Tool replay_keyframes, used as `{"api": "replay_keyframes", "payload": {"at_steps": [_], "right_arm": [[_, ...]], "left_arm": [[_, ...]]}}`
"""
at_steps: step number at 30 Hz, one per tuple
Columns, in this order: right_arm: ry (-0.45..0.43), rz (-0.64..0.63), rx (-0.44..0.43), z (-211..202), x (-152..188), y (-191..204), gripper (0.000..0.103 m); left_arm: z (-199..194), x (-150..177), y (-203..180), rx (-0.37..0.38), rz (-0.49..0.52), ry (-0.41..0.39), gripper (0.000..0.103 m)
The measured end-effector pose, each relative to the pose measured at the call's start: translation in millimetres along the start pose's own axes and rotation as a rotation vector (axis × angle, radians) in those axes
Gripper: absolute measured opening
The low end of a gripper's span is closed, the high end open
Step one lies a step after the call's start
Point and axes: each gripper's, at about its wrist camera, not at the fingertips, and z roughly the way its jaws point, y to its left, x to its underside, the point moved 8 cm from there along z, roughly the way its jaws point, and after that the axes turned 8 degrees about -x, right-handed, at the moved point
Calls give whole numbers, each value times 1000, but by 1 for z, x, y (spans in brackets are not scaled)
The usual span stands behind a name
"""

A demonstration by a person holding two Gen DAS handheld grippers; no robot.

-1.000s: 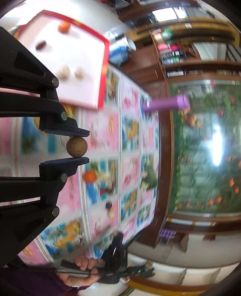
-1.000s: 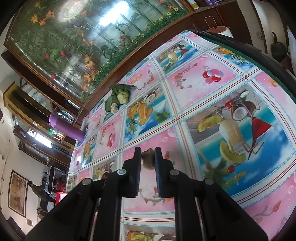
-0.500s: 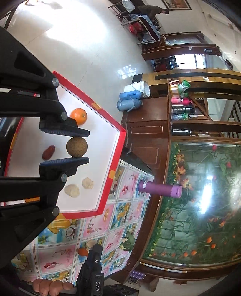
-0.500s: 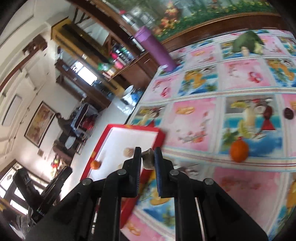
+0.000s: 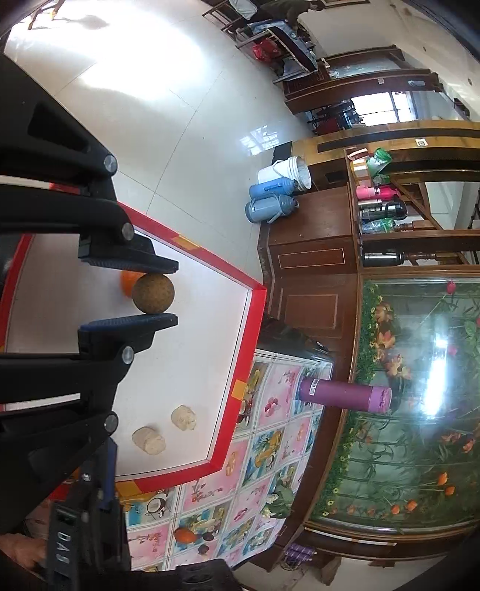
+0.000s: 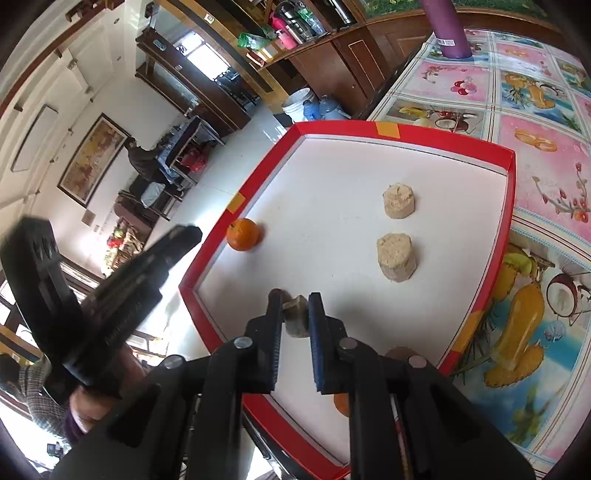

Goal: Organize fruits
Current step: 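Open the left gripper to drop the kiwi in the tray while the right releases the cube there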

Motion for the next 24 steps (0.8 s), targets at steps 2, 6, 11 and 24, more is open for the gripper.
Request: {"api": "replay_keyframes", "payload": {"at_steps": [2,6,11,24], "right_arm": [[11,-6,20,6,3,-3,16],[18,-35,56,11,8,-3,16],[41,-49,86,23,15,-7,16],[62,-104,77,20,16,-2,18]], "left_arm": [[12,-5,-4,15,5,34,20],[43,-9,-18,36,55,116,20],[72,-1,-26,23,102,211,20],[82,8,-29,-48,158,288,27]]}}
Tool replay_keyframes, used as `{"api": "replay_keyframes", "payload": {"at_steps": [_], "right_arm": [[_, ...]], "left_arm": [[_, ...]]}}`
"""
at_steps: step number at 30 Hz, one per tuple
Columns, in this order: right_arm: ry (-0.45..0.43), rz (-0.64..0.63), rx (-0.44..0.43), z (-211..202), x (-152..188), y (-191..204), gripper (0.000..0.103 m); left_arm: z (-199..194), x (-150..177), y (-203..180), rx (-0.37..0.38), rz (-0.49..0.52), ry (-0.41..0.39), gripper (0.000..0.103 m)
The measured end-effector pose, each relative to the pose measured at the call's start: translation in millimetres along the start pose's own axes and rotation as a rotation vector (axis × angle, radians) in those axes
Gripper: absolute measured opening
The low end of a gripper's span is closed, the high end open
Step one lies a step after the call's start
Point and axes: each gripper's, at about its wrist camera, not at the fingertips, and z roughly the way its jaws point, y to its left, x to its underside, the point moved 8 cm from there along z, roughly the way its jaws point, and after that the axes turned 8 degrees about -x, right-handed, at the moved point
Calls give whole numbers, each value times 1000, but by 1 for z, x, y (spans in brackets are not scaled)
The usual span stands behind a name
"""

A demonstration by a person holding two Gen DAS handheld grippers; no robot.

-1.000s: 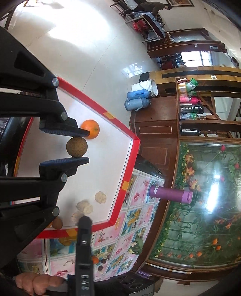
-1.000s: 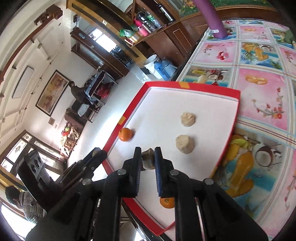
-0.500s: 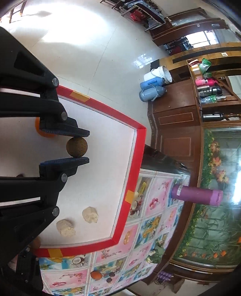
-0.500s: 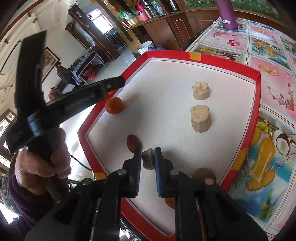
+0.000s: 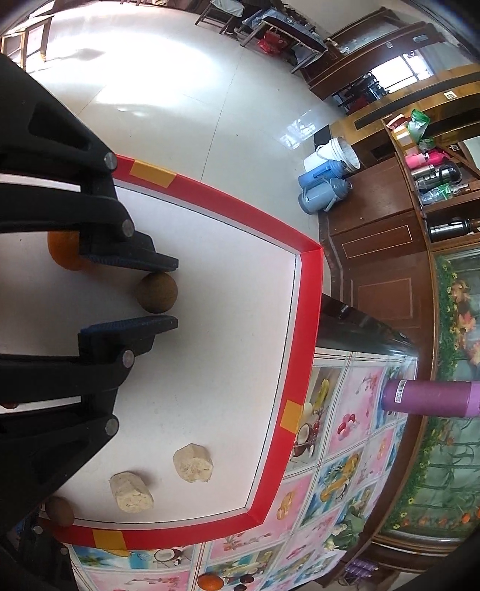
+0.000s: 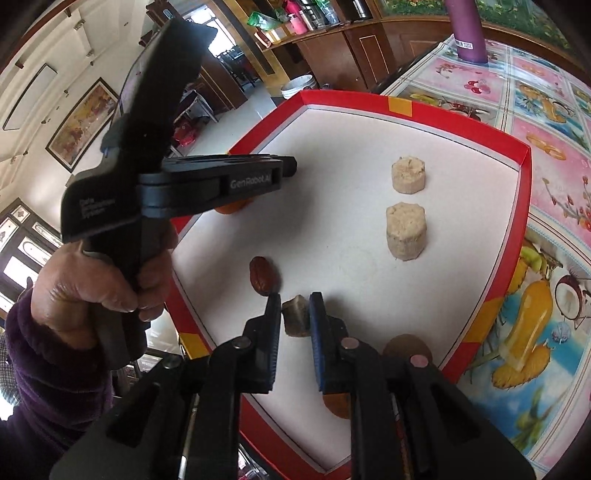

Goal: Organize fruits
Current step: 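Open the left gripper to drop the kiwi in the tray while the right releases the cube there, then reach the left gripper to an orange while the right gripper grasps a red date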

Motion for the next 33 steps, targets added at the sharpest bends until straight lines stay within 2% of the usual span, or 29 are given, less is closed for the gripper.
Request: {"api": "replay_keyframes", "payload": {"at_steps": [4,6,9,13,17,22,25,30,33], "right_arm": [[-41,-9,-65,-19,-1,0,18],[-80,-17,-99,-38,-3,-5,18],[-145,-12,-110,-71,-4,-22,18],[-229,45,-71,-119,0,-64,18],[-316,148,-1,-173,14,-124,18],[-404,261,114,-233,38,-196,18],[-417,307,189,-256,47,-236,18],[-437,358,257,-276,34,-284,17],[-434,380,245,-272,21,-298,17]], "left_arm": [[-23,-3,2,-25,-28,-59,31],[-42,-8,0,-34,-46,-107,39],[-74,-16,-15,-16,-48,-181,43],[-113,-26,-59,46,-6,-264,47],[-140,-30,-114,131,42,-317,48],[-150,-22,-180,217,105,-317,48],[-148,-14,-215,252,142,-299,48],[-146,-5,-254,304,165,-266,48],[-144,-2,-265,311,177,-252,48]]}}
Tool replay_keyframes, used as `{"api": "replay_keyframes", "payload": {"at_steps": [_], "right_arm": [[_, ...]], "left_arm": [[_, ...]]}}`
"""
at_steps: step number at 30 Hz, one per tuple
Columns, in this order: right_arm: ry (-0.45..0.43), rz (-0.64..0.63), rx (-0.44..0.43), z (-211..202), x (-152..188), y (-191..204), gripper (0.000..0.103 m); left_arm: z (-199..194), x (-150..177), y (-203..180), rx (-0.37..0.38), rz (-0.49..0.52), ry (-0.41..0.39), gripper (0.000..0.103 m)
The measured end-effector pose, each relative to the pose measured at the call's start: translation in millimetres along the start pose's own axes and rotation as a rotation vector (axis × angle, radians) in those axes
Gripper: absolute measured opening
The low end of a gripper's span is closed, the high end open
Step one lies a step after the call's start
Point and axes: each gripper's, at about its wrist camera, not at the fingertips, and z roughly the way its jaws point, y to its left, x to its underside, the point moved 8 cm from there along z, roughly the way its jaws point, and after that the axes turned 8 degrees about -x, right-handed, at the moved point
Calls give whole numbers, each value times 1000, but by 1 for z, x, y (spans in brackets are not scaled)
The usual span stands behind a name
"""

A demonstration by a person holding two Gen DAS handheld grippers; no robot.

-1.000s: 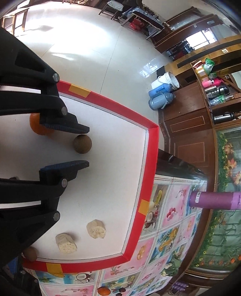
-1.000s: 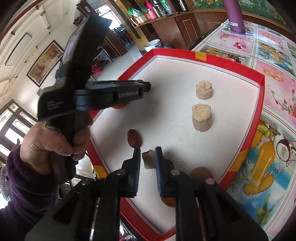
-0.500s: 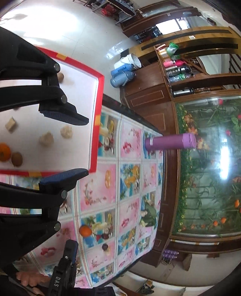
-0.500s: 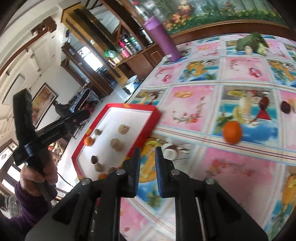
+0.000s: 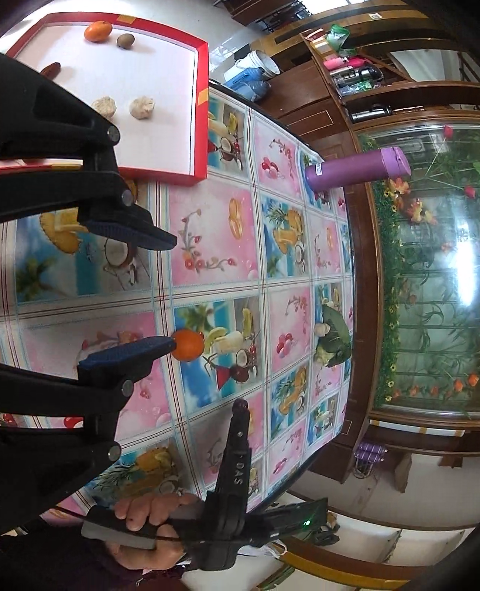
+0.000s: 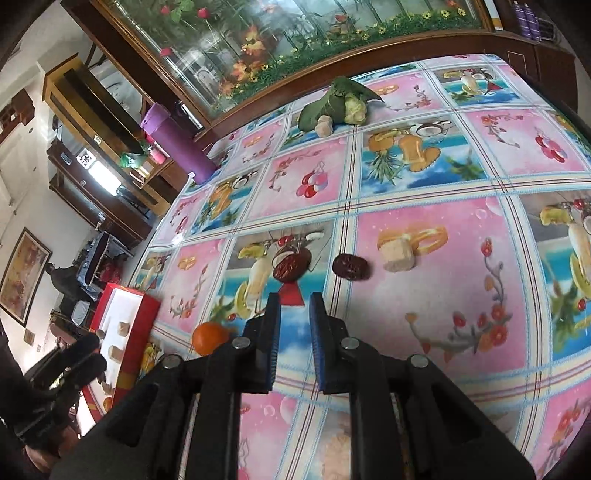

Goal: Organize fruits
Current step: 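Reach the left gripper to an orange while the right gripper grasps a red date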

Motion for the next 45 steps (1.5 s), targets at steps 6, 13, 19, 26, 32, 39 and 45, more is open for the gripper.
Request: {"api": "replay_keyframes", "payload": {"at_steps": [6,13,19,26,32,39,45], "right_arm": [[3,25,109,16,-12,-16,17],[-11,-8,169,19,-16,-19,17],[17,-42,204,18,-10,-22,17],[23,2,179,18,-8,-27,28],[-11,-21,230,27,-15,-23,38],[-48,-53,290,34,-22,-23,38],[-45,-62,316,31,-24,-29,22]], "left_arm": [[10,1,-8,19,2,13,48],[16,-1,-10,35,6,11,48],[16,3,-5,51,-13,14,48],[21,4,-9,66,-16,22,48],[22,7,-13,74,-13,28,48],[23,6,-9,58,-26,27,48],[25,4,-14,46,-19,24,48]]}}
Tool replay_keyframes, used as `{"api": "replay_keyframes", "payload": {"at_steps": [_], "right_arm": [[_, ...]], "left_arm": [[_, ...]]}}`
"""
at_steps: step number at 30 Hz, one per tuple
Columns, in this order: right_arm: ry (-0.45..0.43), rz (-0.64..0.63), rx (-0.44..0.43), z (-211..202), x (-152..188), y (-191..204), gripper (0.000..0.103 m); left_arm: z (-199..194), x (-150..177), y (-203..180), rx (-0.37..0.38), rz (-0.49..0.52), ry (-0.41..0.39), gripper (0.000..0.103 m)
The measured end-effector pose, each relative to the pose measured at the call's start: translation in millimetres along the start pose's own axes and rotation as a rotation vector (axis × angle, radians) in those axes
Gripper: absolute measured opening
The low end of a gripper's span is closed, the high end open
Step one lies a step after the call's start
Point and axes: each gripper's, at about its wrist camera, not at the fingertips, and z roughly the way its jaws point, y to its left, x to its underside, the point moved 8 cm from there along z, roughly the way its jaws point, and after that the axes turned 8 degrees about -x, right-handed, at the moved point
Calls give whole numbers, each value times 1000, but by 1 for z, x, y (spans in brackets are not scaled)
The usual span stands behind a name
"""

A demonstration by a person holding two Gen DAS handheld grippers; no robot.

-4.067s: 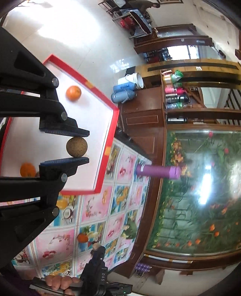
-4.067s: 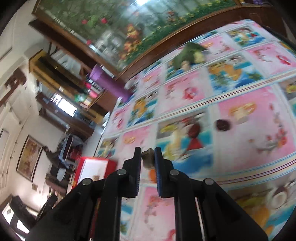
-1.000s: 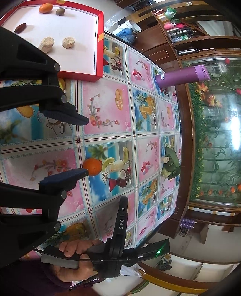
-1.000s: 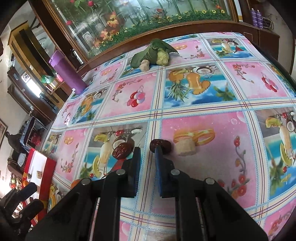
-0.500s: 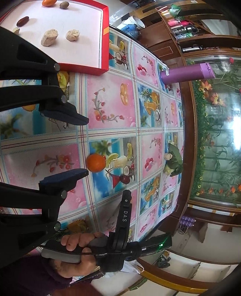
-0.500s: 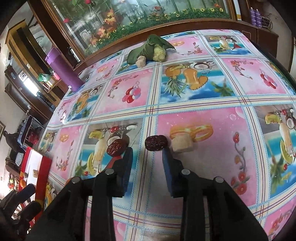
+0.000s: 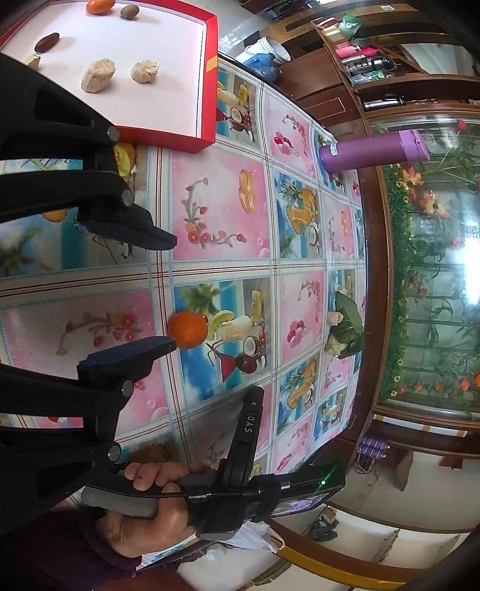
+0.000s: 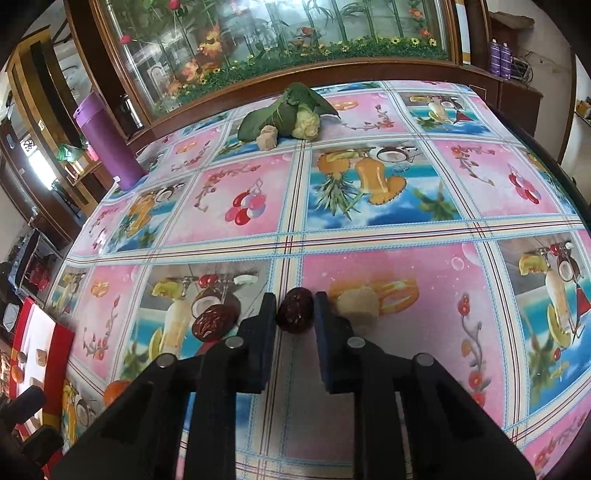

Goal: Organize fruits
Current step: 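Reach the left gripper to an orange while the right gripper grasps a red date, then carry the orange into the tray and release it while the right gripper carries the date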

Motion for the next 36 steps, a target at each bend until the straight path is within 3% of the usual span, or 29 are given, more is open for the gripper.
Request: {"api": "replay_keyframes", "payload": {"at_steps": [4,7,17,20,24,36], "right_arm": [[15,-5,-6,0,0,0,22],[37,52,-94,-6,3,1,22],[-108,99,-239,-62,-14,15,22],[-129,120,-258,-69,-18,15,22],[-126,130,-273,-68,-18,15,22],[-116,87,-299,-63,-12,30,22]], "left_arm": [[9,-5,-7,-9,13,6,48],[14,-5,-14,-3,24,13,48],[44,-8,-34,-19,49,55,48],[52,-8,-37,-23,52,67,48],[59,-6,-39,-18,46,79,33],[46,-13,-34,-11,12,28,30]]}}
